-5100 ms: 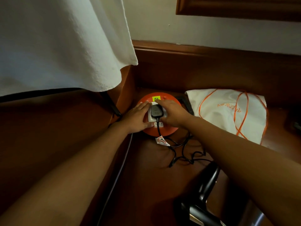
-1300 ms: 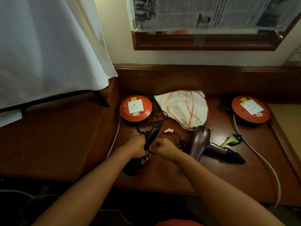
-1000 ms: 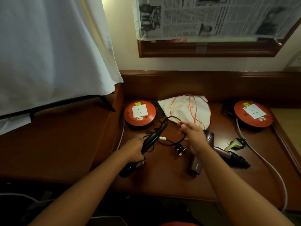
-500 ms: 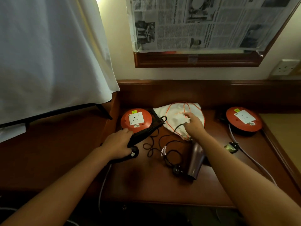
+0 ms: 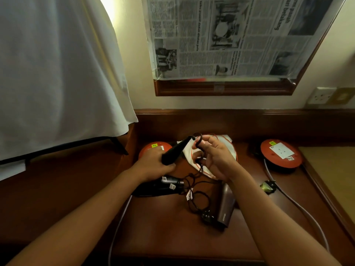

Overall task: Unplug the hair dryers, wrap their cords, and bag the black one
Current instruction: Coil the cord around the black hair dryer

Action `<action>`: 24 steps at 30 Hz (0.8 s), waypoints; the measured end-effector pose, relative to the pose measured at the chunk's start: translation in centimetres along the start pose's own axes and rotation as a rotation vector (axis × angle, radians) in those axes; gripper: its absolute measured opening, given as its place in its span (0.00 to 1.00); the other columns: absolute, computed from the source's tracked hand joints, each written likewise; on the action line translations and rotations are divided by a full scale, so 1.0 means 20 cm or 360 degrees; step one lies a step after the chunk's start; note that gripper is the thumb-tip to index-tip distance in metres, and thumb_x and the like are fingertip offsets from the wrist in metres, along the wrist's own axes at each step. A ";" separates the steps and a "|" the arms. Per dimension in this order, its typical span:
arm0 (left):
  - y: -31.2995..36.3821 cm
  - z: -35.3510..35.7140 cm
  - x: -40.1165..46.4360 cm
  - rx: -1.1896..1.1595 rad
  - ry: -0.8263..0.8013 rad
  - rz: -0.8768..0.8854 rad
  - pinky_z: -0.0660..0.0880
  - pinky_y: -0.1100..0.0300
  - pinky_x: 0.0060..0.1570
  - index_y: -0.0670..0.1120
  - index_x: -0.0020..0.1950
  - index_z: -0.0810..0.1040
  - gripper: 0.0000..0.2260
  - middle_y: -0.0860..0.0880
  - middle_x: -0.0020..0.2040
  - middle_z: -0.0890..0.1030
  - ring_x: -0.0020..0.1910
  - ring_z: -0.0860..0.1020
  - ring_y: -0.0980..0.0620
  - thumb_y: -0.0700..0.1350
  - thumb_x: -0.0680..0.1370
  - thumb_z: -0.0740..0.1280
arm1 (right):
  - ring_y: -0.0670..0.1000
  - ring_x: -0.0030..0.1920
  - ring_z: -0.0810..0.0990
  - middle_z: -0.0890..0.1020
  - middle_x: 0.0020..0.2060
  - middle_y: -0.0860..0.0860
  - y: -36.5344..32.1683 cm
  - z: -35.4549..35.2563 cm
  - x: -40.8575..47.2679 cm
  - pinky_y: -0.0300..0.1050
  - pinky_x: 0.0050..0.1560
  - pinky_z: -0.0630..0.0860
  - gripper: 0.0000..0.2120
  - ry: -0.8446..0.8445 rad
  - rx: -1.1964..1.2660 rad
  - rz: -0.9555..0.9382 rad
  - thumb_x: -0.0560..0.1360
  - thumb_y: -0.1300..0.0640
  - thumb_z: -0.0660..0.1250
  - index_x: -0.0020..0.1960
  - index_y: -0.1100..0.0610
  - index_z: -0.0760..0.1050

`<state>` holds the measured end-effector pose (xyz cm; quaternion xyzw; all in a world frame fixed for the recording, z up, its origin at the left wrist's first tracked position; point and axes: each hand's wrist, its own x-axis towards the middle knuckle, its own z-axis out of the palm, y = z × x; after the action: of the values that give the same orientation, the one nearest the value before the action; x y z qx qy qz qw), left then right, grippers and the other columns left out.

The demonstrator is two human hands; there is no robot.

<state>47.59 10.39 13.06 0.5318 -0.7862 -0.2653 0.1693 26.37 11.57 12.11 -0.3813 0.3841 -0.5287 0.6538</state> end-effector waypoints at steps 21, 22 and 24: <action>0.25 0.01 0.26 0.0906 0.0093 -0.0186 0.73 0.56 0.40 0.53 0.41 0.71 0.24 0.53 0.37 0.75 0.39 0.75 0.53 0.72 0.75 0.50 | 0.47 0.31 0.72 0.77 0.37 0.54 -0.05 -0.26 -0.11 0.39 0.34 0.71 0.14 -0.0119 -0.0356 0.0324 0.82 0.61 0.55 0.46 0.62 0.78; 0.26 0.01 0.27 0.0921 0.0090 -0.0193 0.73 0.56 0.39 0.53 0.41 0.71 0.24 0.53 0.37 0.75 0.39 0.75 0.53 0.72 0.75 0.50 | 0.46 0.28 0.68 0.76 0.35 0.53 -0.06 -0.26 -0.11 0.39 0.29 0.68 0.13 -0.0103 -0.0186 0.0355 0.82 0.62 0.54 0.48 0.62 0.76; 0.28 0.00 0.29 0.0948 0.0087 -0.0215 0.73 0.57 0.38 0.54 0.40 0.71 0.24 0.53 0.37 0.75 0.38 0.75 0.53 0.72 0.75 0.50 | 0.45 0.25 0.62 0.72 0.32 0.51 -0.08 -0.24 -0.11 0.39 0.23 0.61 0.11 -0.0065 -0.0035 0.0387 0.81 0.61 0.52 0.53 0.60 0.73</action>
<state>41.17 6.78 16.32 0.6159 -0.7875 -0.0193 0.0089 21.01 13.12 11.83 -0.3497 0.4198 -0.4333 0.7167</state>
